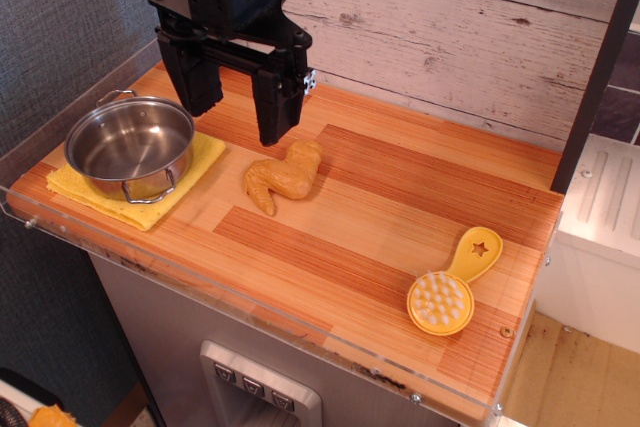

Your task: Put the pot in between the chicken wing and the brush towards the top of the table.

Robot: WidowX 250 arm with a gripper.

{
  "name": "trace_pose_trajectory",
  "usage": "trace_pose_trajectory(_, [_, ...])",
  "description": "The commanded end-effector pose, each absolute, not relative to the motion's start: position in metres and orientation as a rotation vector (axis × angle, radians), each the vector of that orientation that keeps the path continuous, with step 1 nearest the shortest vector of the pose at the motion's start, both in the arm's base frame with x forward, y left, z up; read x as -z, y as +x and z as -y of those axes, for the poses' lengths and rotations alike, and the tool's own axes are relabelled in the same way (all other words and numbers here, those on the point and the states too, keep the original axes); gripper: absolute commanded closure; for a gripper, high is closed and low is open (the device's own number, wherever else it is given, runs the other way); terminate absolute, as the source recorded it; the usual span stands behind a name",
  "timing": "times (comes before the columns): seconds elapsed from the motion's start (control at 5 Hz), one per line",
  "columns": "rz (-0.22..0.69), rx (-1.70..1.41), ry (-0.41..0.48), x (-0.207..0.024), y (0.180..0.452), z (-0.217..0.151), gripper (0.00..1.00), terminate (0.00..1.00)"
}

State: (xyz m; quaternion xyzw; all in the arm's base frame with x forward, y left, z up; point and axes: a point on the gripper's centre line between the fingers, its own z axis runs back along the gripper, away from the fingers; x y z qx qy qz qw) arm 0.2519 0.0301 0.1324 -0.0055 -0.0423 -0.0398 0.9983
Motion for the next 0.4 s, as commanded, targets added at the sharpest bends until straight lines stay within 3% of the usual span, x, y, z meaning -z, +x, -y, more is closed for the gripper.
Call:
trace_pose_trajectory(0.0, [0.085, 0.080, -0.011, -0.132, 0.252, -0.030, 0.00, 0.00])
trace_pose_trajectory(0.2, [0.101, 0.012, 0.028, -0.124, 0.255, -0.057, 0.00, 0.00])
